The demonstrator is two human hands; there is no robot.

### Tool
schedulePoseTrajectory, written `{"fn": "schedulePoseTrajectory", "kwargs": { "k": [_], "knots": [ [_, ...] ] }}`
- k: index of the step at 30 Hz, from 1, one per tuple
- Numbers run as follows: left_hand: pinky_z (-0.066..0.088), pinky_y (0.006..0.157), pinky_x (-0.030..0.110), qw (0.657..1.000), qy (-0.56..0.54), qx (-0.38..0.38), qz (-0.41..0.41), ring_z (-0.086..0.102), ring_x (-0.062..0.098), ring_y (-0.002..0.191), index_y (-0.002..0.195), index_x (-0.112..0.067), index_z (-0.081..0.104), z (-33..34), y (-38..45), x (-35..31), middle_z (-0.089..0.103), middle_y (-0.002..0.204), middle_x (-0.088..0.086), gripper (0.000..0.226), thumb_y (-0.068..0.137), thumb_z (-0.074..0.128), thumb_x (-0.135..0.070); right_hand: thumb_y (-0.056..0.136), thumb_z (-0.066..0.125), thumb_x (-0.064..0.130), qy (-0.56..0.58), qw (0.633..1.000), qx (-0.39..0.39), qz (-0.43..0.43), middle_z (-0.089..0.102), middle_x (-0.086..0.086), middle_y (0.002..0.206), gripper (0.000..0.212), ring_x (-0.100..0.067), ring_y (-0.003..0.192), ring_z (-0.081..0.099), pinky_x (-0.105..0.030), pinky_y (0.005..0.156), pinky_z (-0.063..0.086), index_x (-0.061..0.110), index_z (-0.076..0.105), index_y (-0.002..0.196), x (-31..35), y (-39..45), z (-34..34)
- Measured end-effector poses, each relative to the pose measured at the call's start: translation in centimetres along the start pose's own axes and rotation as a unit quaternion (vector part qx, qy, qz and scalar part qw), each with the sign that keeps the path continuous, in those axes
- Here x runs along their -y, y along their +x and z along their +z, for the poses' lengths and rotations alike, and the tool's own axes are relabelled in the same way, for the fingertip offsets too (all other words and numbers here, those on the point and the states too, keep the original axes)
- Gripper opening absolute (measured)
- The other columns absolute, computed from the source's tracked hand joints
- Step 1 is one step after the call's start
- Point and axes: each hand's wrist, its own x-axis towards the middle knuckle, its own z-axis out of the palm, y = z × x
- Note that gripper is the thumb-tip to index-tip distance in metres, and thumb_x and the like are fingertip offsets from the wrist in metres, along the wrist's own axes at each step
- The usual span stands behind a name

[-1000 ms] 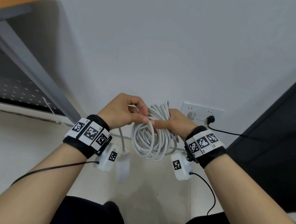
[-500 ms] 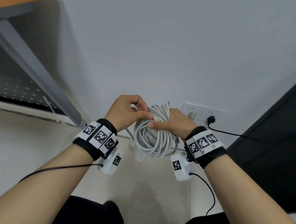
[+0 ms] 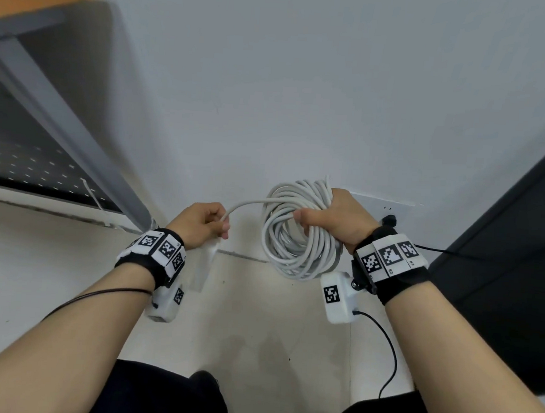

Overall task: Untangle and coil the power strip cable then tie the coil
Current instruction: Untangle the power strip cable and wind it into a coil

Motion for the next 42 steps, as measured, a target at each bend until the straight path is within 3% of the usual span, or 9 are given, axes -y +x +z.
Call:
{"fn": "schedulePoseTrajectory", "kwargs": {
  "k": [5,11,14,21,28,32,36,39,42],
  "knots": [
    [0.042,0.072,0.028,0.999,0.020,-0.029,-0.022,0.058,0.013,0.073,0.079,-0.016,0.058,-0.1,0.1,1.3,0.075,0.076,-0.004,0.016,0.095,0.062,-0.017,0.069,0.079,0.028,0.024,1.000,-0.012,0.003,0.071,-0.002,0.069,0.024,-0.019,0.068,0.070,-0.038,0.073,0.058,0.010,0.070,0.082,-0.2,0.1,-0.4],
    [0.039,0.062,0.025,0.993,0.100,-0.066,0.016,0.048,0.012,0.058,0.073,-0.032,0.065,-0.1,0.0,0.5,0.062,0.058,-0.009,0.025,0.096,0.057,-0.025,0.078,0.081,0.018,0.084,0.994,-0.066,0.014,0.072,-0.002,0.069,0.013,-0.018,0.067,0.071,-0.031,0.067,0.056,0.009,0.072,0.082,0.0,0.4,-0.4],
    [0.043,0.065,0.025,0.987,0.161,-0.009,0.008,0.054,0.010,0.061,0.083,-0.039,0.069,-0.6,0.1,-0.7,0.061,0.058,-0.008,0.022,0.097,0.058,-0.027,0.076,0.083,0.025,0.067,0.993,-0.095,0.012,0.074,-0.004,0.071,0.023,-0.019,0.069,0.073,-0.030,0.064,0.057,0.006,0.073,0.083,0.4,0.5,-0.7],
    [0.049,0.075,0.028,0.936,0.341,0.085,-0.027,0.059,0.008,0.075,0.097,-0.045,0.071,-0.3,-0.3,-3.9,0.059,0.071,-0.018,0.014,0.094,0.061,-0.036,0.075,0.084,0.027,0.062,0.989,-0.124,0.054,0.075,-0.020,0.088,0.043,-0.032,0.083,0.074,-0.047,0.082,0.060,-0.008,0.070,0.097,0.4,0.6,-0.4],
    [0.052,0.078,0.029,0.905,0.385,0.183,0.018,0.058,0.004,0.071,0.099,-0.038,0.075,1.6,-1.3,-5.9,0.061,0.075,-0.018,0.019,0.091,0.063,-0.024,0.074,0.086,0.023,0.046,0.988,-0.132,0.064,0.072,-0.004,0.072,0.028,-0.013,0.063,0.071,-0.024,0.055,0.052,0.004,0.068,0.085,0.0,0.8,-0.1],
    [0.051,0.077,0.027,0.881,0.408,0.230,0.064,0.062,0.007,0.082,0.097,-0.033,0.075,3.0,-1.7,-7.5,0.067,0.080,-0.018,0.026,0.090,0.060,-0.013,0.072,0.087,0.024,0.004,0.989,-0.136,0.065,0.073,-0.009,0.079,0.033,-0.020,0.072,0.072,-0.032,0.066,0.058,0.003,0.067,0.089,-0.5,1.2,0.5],
    [0.044,0.069,0.022,0.875,0.410,0.223,0.128,0.056,-0.002,0.069,0.097,-0.034,0.074,3.5,-2.4,-8.8,0.065,0.076,-0.018,0.033,0.087,0.057,-0.008,0.068,0.086,0.035,-0.094,0.987,-0.103,0.073,0.074,-0.014,0.085,0.045,-0.025,0.074,0.072,-0.040,0.069,0.060,0.000,0.067,0.089,-0.8,1.5,0.6],
    [0.048,0.079,0.030,0.875,0.401,0.199,0.187,0.059,0.011,0.087,0.105,-0.038,0.073,3.5,-2.7,-9.4,0.065,0.096,-0.010,0.029,0.091,0.059,-0.017,0.068,0.085,0.040,-0.171,0.981,-0.056,0.072,0.067,-0.007,0.074,0.042,-0.020,0.064,0.067,-0.029,0.051,0.051,0.007,0.063,0.081,-0.6,1.2,1.1],
    [0.049,0.082,0.035,0.891,0.356,0.131,0.251,0.058,0.014,0.094,0.103,-0.038,0.074,3.4,-3.1,-9.7,0.065,0.093,-0.011,0.027,0.087,0.064,-0.018,0.072,0.083,0.033,-0.170,0.984,0.013,0.042,0.071,-0.007,0.080,0.037,-0.022,0.076,0.071,-0.026,0.057,0.053,0.004,0.068,0.090,-0.4,1.0,1.7]
  ]
}}
